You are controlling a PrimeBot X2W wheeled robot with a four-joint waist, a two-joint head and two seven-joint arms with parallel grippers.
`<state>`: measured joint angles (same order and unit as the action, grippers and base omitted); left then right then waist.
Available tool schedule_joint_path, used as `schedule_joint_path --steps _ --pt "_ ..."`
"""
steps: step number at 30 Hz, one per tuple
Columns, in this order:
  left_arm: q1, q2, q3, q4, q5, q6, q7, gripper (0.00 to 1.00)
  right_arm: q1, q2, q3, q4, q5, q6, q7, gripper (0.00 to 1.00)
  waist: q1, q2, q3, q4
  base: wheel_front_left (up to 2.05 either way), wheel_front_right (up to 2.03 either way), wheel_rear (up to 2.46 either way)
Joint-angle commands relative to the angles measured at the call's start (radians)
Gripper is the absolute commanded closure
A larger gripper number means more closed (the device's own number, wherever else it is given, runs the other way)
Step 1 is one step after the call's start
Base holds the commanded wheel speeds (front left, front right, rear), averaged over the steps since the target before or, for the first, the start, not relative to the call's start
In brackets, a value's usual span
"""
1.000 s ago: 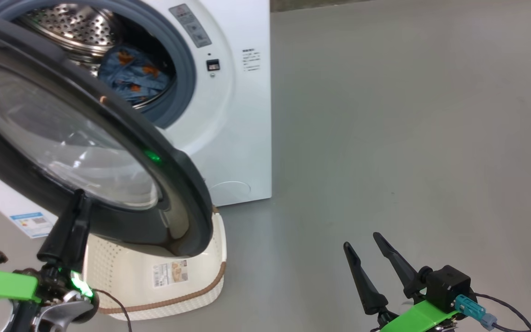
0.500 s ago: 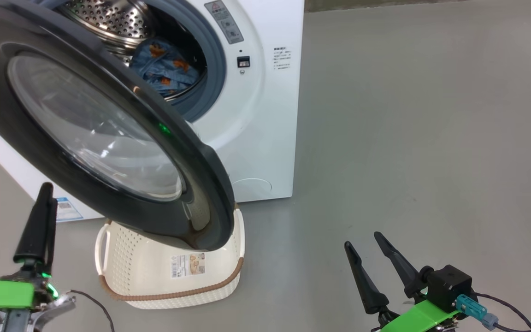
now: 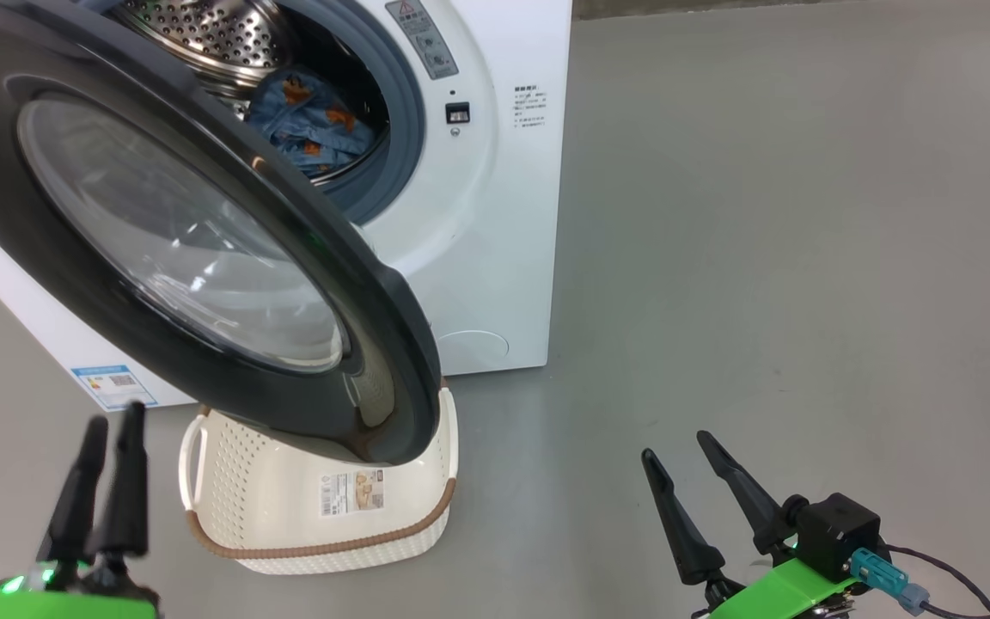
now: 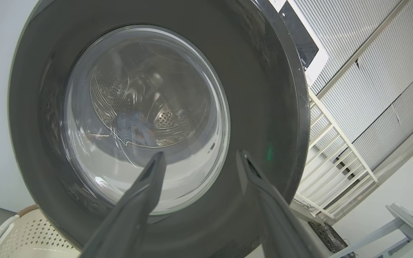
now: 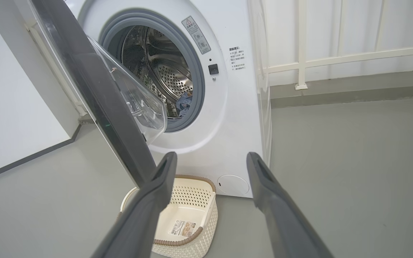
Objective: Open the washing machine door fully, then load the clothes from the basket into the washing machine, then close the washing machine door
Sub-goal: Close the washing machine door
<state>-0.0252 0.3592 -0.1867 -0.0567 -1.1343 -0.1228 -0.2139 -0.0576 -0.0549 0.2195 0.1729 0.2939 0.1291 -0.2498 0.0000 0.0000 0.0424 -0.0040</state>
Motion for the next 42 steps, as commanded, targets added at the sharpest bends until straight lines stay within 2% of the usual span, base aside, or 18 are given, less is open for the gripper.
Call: schedule_joint_path --steps 1,5,12,13,21,31,42 --pt "-0.02 0.046 0.023 -0.003 0.033 -0.008 -0.025 0.0 -0.008 0.005 0.024 -0.028 -0.003 0.002 -0.012 0.0 0.0 0.0 -0.002 0.001 0.0 0.0 0.0" --pt "-0.01 0.076 -0.004 0.043 0.142 -0.008 -0.046 0.0 -0.004 0.005 0.023 -0.028 -0.005 0.002 -0.012 0.0 0.0 0.0 -0.008 0.004 0.0 0.0 0.0" --pt "0.054 0.01 0.082 0.051 0.382 -0.008 -0.048 0.0 -0.001 0.005 0.025 -0.026 -0.006 0.002 -0.012 0.0 0.0 0.0 -0.023 0.005 0.0 0.0 0.0" --pt "0.076 -0.002 0.1 0.05 0.458 -0.008 -0.048 0.0 0.001 0.005 0.026 -0.026 -0.007 0.002 -0.012 0.0 0.0 0.0 -0.028 0.004 0.0 0.0 0.0" --pt "0.141 -0.065 0.172 0.027 0.684 -0.008 -0.048 0.0 0.006 0.005 0.026 -0.025 -0.008 0.002 -0.012 0.0 0.0 0.0 -0.037 0.002 0.0 0.0 0.0" --pt "0.193 -0.13 0.241 0.023 0.823 -0.008 -0.048 0.0 0.007 0.005 0.025 -0.026 -0.009 0.002 -0.012 0.0 0.0 0.0 -0.044 -0.003 0.0 0.0 0.0" --pt "0.212 -0.167 0.272 0.037 0.874 -0.008 -0.048 0.0 0.007 0.005 0.023 -0.028 -0.014 0.002 -0.012 0.0 0.0 0.0 -0.045 -0.011 0.0 0.0 0.0"
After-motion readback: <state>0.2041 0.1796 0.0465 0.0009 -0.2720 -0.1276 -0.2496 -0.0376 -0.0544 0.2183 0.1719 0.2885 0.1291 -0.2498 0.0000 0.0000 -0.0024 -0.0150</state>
